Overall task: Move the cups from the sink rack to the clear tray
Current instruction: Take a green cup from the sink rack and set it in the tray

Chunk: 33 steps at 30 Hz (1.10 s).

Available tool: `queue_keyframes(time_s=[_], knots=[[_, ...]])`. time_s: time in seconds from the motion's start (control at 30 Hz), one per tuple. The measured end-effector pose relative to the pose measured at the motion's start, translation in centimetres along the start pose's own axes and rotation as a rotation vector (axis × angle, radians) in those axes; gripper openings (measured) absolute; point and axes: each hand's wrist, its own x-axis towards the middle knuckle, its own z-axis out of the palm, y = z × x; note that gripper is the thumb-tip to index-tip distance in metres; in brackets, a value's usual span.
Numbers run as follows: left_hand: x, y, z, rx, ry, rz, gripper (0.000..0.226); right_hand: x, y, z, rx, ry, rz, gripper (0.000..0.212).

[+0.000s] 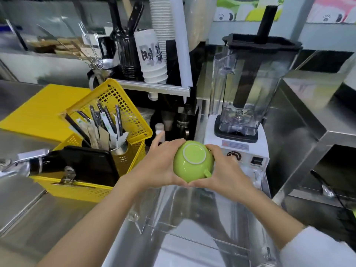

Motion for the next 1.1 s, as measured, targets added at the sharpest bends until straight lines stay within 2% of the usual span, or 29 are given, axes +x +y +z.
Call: queue_keyframes(time_s=[0.17, 0.27, 0.53, 0.77, 0.9, 1.1], knots=[[-0.2, -3.5, 0.8, -0.090, -0.152, -0.128, 0.106, 1.8, -0.6, 2.7, -0.102, -0.098, 0.065, 0.085], [-0.4, -5.0, 0.9, -0.132, -0.210, -0.144, 0.103, 2.7, -0.7, 4.0, -0.189, -0.134, 0.050, 0.086], [-0.9, -6.2, 0.8, -0.143, -0.235, -0.259, 0.111, 3.5, -1.1, 6.1, -0.255, -0.110, 0.049, 0.091], [-0.8, -4.8, -0.2, -0.077, -0.214, -0.232, 0.100, 2.6, -0.1, 3.6, -0.104, -0.193, 0.047, 0.103], [0.6, -2.1, -0.1, -0.047, -0.122, -0.144, 0.092, 1.5, 1.5, 0.4, -0.053, -0.127, 0.003, 0.103], [4.0, 3.9, 3.2, -0.111, -0.107, -0.037, 0.082, -1.6, 6.4, -4.7, -0.094, -0.004, -0.005, 0.098]])
